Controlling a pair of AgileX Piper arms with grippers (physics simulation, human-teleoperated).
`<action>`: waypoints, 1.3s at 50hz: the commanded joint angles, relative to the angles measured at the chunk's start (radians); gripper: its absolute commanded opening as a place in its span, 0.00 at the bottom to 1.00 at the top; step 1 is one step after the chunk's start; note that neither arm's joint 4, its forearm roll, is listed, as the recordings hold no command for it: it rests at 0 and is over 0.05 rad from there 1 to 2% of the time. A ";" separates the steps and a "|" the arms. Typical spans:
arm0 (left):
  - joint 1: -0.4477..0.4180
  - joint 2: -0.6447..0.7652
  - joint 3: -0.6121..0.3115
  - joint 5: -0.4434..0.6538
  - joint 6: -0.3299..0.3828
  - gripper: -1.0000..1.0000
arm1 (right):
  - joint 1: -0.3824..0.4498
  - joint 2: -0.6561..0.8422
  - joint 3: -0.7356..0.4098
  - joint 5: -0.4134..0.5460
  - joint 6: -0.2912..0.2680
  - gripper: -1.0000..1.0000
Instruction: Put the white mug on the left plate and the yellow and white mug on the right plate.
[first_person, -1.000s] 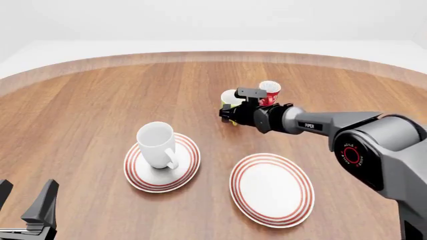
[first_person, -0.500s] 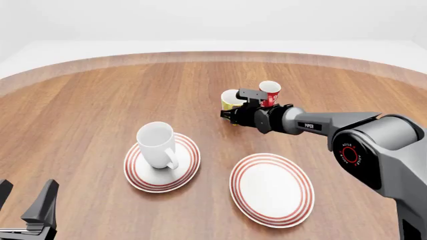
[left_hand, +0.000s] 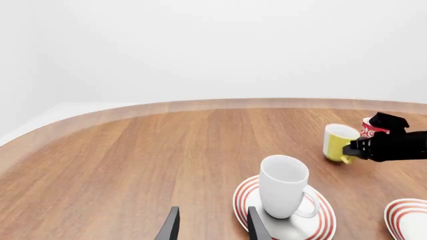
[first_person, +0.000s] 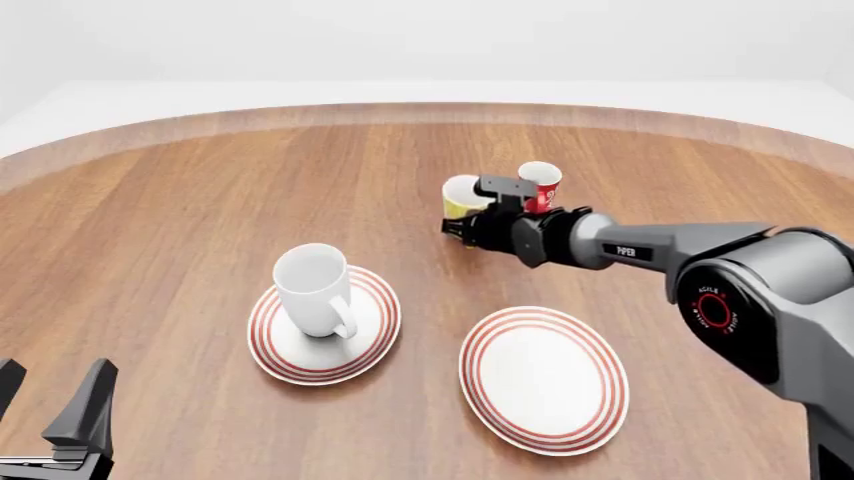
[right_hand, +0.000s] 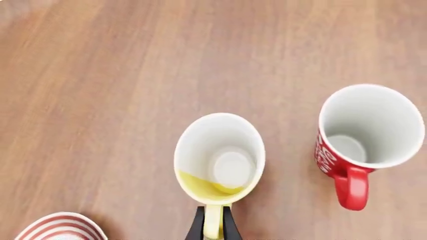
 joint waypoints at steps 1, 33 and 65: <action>0.000 0.000 0.000 0.000 0.000 1.00 | 0.003 -0.054 0.037 -0.015 -0.005 0.00; 0.000 0.000 0.000 0.000 0.000 1.00 | 0.021 -0.395 0.368 -0.087 -0.024 0.00; 0.000 0.000 0.000 0.000 0.000 1.00 | 0.013 -0.734 0.690 -0.108 -0.031 0.00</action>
